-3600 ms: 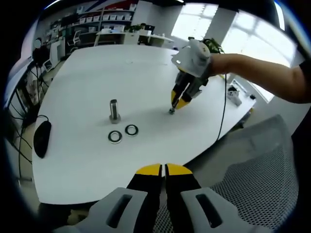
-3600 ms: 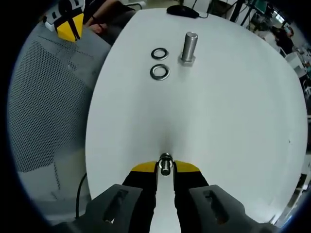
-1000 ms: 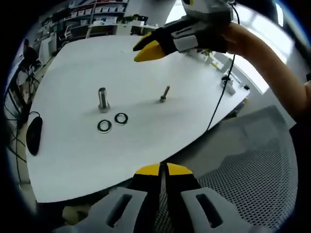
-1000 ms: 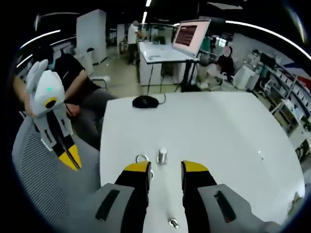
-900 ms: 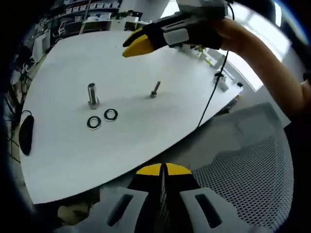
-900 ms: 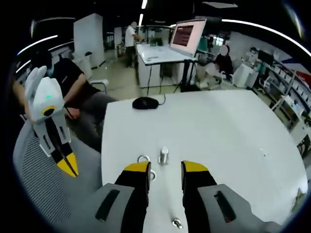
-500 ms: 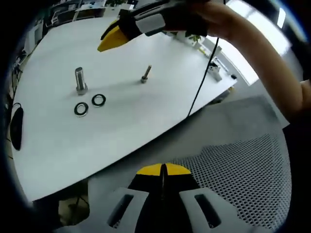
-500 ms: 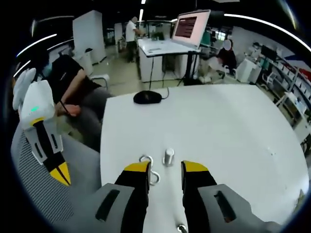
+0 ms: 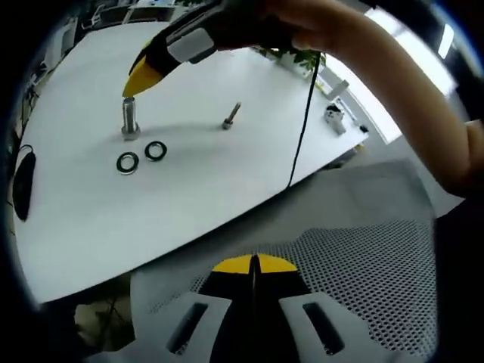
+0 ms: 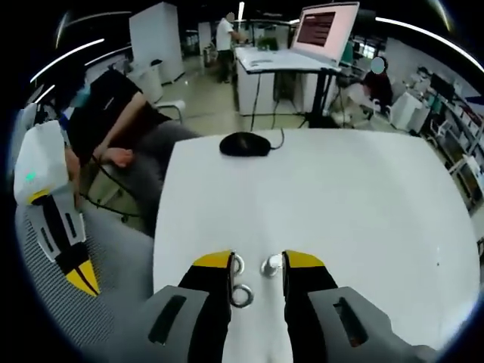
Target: Place the washer onto the threaded stud by aligning its center hole with the stud, sliding it down to the base, and recovering from edge contact or off-axis alignment until the washer reaches the visible bottom stop.
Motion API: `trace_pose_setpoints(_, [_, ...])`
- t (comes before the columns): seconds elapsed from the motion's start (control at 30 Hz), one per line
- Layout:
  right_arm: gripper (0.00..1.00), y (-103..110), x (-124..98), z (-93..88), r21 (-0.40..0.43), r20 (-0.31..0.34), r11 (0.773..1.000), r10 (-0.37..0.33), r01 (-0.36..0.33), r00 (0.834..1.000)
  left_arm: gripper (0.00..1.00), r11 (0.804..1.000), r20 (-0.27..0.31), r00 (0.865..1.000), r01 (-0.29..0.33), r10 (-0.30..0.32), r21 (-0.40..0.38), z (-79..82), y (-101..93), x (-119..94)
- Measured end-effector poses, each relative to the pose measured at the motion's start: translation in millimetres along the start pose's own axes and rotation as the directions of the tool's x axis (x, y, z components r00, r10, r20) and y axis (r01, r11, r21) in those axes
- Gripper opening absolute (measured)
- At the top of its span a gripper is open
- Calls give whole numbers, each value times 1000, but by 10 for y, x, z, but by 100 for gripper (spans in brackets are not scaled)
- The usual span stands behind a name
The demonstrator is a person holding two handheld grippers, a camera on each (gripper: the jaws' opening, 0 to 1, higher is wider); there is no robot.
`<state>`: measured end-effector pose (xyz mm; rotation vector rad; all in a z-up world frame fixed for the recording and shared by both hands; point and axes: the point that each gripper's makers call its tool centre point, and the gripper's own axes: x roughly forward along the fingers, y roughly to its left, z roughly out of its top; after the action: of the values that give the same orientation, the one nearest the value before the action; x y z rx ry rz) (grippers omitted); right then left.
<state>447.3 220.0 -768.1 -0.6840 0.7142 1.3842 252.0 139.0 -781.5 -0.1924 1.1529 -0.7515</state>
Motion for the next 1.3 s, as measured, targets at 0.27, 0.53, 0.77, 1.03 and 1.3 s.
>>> trace_pose_setpoints(0.27, [27,161,188,-97,-35,-65,995,93,-95,994,0,1000,14,1000,8,-8,4,23,-10,-3])
trace_pose_setpoints(0.53, [27,191,263,-253,-49,-130,991,120,-127,984,0,1000,22,1000,1,-1,-8,37,4,-11])
trace_pose_setpoints(0.77, [27,232,320,-307,-60,-163,987,136,-147,977,0,1000,27,1000,1,0,-19,46,10,-14])
trace_pose_setpoints(1.03, [27,294,397,-414,-78,-199,981,159,-177,967,0,1000,31,1000,1,-1,-24,48,8,-18])
trace_pose_setpoints(1.3, [27,360,511,-529,-103,-251,974,170,-201,953,0,1000,32,999,-2,3,-27,49,14,-23])
